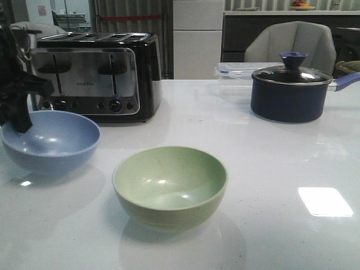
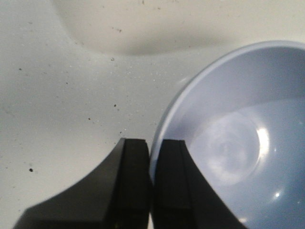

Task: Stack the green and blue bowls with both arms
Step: 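Grasp the light blue bowl rim with the left gripper, then carry the blue bowl over the green bowl and lower it inside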

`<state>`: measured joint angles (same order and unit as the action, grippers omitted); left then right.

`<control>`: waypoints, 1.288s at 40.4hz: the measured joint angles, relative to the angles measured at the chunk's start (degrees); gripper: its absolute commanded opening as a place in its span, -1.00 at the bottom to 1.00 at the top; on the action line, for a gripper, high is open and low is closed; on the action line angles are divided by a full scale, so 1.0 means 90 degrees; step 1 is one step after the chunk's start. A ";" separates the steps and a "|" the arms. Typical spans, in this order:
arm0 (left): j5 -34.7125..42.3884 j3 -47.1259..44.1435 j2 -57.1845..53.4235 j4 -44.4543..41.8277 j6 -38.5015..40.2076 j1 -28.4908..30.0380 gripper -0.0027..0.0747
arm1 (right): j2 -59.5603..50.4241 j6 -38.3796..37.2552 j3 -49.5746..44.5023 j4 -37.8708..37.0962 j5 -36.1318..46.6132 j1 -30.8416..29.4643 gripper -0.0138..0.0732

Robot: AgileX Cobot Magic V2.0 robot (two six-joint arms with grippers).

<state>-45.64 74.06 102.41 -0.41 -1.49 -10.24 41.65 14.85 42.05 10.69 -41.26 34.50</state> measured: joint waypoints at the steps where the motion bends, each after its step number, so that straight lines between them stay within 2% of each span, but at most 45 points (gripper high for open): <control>1: -0.0059 0.0047 -0.0050 0.0046 -0.0026 0.0000 -0.69 | 0.0000 0.0000 0.0000 0.0000 0.0000 0.0000 0.32; 17: -0.1028 0.0568 -0.1365 0.2134 -0.1435 -0.0159 -0.69 | 0.0000 0.0000 0.0000 0.0000 -0.0010 0.0000 0.32; 36: -0.1182 0.0568 -0.0924 0.2202 -0.1624 -0.1864 -0.69 | -0.0011 0.0000 0.0000 0.0000 -0.0010 0.0000 0.32; 52: -0.0892 0.0568 0.0153 0.2211 -0.1629 -0.2086 -0.69 | -0.0011 0.0000 0.0000 0.0000 -0.0010 0.0000 0.32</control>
<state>-53.67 79.17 103.79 19.49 -16.15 -29.02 41.55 14.85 42.05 10.69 -41.35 34.50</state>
